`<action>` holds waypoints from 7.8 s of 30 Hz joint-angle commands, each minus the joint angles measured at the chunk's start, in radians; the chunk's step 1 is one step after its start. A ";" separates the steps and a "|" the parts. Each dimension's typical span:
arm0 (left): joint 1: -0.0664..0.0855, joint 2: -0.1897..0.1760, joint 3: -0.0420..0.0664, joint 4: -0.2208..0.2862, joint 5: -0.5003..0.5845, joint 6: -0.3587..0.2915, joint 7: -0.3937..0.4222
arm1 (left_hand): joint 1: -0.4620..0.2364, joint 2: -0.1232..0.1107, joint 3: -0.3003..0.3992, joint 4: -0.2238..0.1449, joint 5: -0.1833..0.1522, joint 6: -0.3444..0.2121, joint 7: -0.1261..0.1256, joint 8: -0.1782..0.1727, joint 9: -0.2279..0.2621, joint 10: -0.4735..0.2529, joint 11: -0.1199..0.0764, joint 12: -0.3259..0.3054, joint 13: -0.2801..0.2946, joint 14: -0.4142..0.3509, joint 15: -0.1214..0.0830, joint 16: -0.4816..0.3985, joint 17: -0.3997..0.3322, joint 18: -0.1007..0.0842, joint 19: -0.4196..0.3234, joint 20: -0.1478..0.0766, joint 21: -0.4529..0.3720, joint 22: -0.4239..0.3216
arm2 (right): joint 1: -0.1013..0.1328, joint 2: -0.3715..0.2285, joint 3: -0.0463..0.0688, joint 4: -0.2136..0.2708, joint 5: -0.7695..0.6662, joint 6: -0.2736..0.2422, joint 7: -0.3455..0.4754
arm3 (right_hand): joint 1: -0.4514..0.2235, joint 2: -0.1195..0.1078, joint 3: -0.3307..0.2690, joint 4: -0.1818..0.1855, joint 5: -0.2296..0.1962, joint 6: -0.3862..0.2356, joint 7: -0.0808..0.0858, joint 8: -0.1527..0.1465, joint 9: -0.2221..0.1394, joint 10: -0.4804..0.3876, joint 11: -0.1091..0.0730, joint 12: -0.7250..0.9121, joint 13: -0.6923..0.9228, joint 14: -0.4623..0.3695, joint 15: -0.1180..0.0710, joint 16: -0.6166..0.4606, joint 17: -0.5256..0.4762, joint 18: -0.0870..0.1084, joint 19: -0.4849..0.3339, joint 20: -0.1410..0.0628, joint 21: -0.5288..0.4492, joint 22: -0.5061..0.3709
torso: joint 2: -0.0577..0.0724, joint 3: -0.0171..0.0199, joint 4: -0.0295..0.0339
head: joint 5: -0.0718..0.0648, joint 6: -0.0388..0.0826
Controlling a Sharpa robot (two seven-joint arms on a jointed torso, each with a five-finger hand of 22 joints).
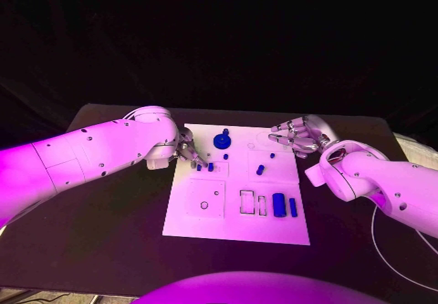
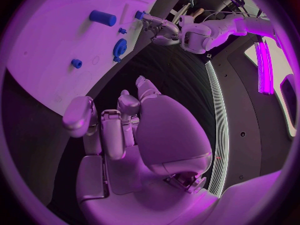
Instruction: Assemble the parts on the task board
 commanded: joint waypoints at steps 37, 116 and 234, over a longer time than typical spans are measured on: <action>-0.034 -0.018 -0.005 0.017 -0.014 -0.495 0.663 | 0.548 0.058 -0.054 -0.079 0.005 -0.228 0.140 -0.236 -0.280 -0.452 0.135 -0.683 -0.671 -0.299 0.107 -0.740 -0.556 0.147 -0.362 0.085 -0.866 -0.462 | -0.005 0.002 0.000 0.000 -0.004 0.017 0.012 | -0.007 0.009 -0.003 0.008 0.009 0.002 0.001 -0.004 -0.001 -0.009 0.003 -0.006 -0.004 0.062 -0.007 -0.008 0.078 0.020 -0.008 0.001 -0.008 -0.005 | 0.002 -0.0017 -0.0004 | -0.015 0.017; -0.079 0.140 -0.016 -0.094 -0.378 -0.296 0.484 | 0.470 -0.009 0.095 -0.089 0.003 -0.001 0.106 -0.437 -0.534 -0.232 0.114 -0.962 -0.963 0.026 0.066 -0.260 -0.214 0.059 -0.002 0.056 -0.351 -0.085 | -0.007 0.013 0.000 0.000 -0.004 0.034 0.013 | -0.004 0.013 -0.002 0.008 0.014 0.002 0.001 -0.004 -0.001 -0.010 0.002 -0.005 -0.004 0.062 -0.007 -0.009 0.078 0.020 -0.008 0.001 -0.009 -0.006 | 0.000 0.0012 0.0007 | -0.030 0.014; -0.077 0.012 0.027 -0.048 -0.265 -0.273 0.436 | 0.395 -0.018 0.179 -0.153 -0.037 0.042 0.136 -0.469 -0.573 -0.158 0.130 -1.054 -0.953 0.019 0.081 -0.249 -0.253 0.046 0.003 0.063 -0.293 -0.025 | -0.023 0.009 0.000 -0.004 -0.004 0.042 0.011 | -0.004 0.014 -0.001 0.009 0.015 0.003 0.001 -0.003 -0.001 -0.009 0.002 -0.005 -0.004 0.062 -0.008 -0.009 0.078 0.020 -0.008 0.001 -0.010 -0.006 | 0.000 -0.0002 0.0013 | -0.032 0.018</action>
